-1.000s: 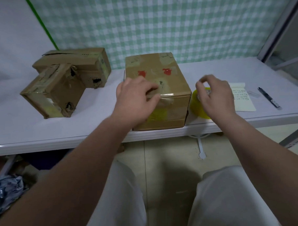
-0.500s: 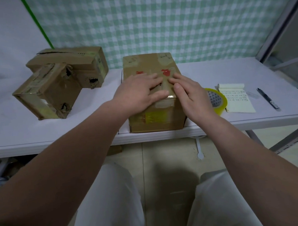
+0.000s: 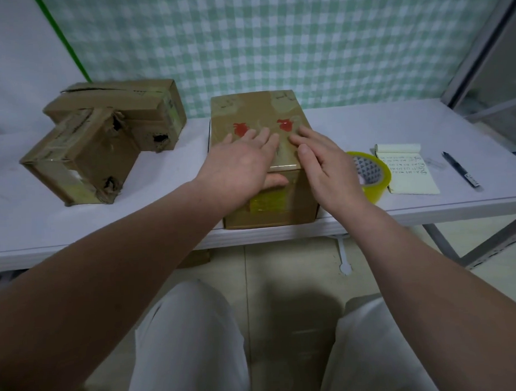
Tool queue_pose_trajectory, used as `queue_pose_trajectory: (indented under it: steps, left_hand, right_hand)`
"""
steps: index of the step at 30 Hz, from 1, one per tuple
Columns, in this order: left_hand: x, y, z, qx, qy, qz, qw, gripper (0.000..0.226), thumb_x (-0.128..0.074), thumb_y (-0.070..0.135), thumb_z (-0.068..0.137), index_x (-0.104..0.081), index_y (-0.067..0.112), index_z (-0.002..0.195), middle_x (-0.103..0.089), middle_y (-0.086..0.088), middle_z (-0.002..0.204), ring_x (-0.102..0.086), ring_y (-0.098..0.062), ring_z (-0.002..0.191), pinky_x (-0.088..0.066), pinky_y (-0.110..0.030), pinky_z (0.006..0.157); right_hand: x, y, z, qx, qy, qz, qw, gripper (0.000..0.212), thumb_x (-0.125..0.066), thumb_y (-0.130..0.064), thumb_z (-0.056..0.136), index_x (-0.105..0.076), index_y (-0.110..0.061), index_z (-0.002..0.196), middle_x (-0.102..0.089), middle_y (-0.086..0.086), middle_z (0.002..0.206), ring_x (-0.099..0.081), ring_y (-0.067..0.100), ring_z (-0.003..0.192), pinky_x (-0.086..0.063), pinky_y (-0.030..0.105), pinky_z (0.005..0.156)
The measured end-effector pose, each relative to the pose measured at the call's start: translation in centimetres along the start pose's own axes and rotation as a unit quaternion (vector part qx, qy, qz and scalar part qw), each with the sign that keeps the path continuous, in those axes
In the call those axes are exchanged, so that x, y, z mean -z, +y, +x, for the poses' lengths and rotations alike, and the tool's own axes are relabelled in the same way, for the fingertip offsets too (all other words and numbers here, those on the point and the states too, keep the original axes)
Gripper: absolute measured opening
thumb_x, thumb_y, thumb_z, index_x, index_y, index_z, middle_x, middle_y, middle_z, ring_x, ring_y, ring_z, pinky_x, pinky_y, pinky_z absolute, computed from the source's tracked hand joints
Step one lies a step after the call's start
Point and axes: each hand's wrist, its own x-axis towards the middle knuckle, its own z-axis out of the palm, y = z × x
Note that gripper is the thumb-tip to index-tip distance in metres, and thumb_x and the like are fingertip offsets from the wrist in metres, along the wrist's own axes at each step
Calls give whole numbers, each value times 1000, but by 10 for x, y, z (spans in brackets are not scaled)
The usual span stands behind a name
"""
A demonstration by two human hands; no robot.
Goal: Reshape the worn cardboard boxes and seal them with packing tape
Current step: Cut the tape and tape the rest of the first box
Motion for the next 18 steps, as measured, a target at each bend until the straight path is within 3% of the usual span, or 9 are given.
queue_pose_trajectory:
  steps: [4, 9, 14, 18]
  left_hand:
    - [2, -1, -2, -13, 11, 4, 1000, 88, -39, 68, 82, -20, 13, 148, -24, -8, 155, -26, -26, 141, -30, -47, 110]
    - [4, 8, -5, 34, 78, -51, 995, 77, -24, 73, 83, -44, 18, 134, -49, -3, 134, -47, -22, 123, -39, -43, 97]
    - [-5, 14, 0, 64, 62, -40, 995, 86, -16, 73, 77, -37, 17, 139, -41, -3, 144, -36, -23, 135, -32, -46, 107]
    - [-4, 17, -3, 59, 67, -23, 996, 85, -27, 71, 82, -28, 14, 145, -30, -6, 153, -27, -24, 141, -27, -46, 112]
  right_hand:
    - [1, 0, -1, -3, -13, -1, 1000, 35, -41, -27, 101, -59, -20, 131, -47, -2, 145, -39, 10, 134, -26, 19, 106]
    - [3, -2, -3, -15, -19, 25, 999, 37, -37, -29, 103, -59, -19, 131, -46, -3, 146, -38, 7, 134, -23, 15, 104]
    - [2, -1, -3, -22, -15, 45, 999, 38, -35, -30, 103, -59, -19, 131, -46, -3, 145, -38, 7, 134, -23, 16, 106]
    - [1, -1, -3, -13, -15, 40, 999, 39, -36, -31, 102, -58, -18, 131, -47, -2, 145, -38, 8, 134, -25, 18, 106]
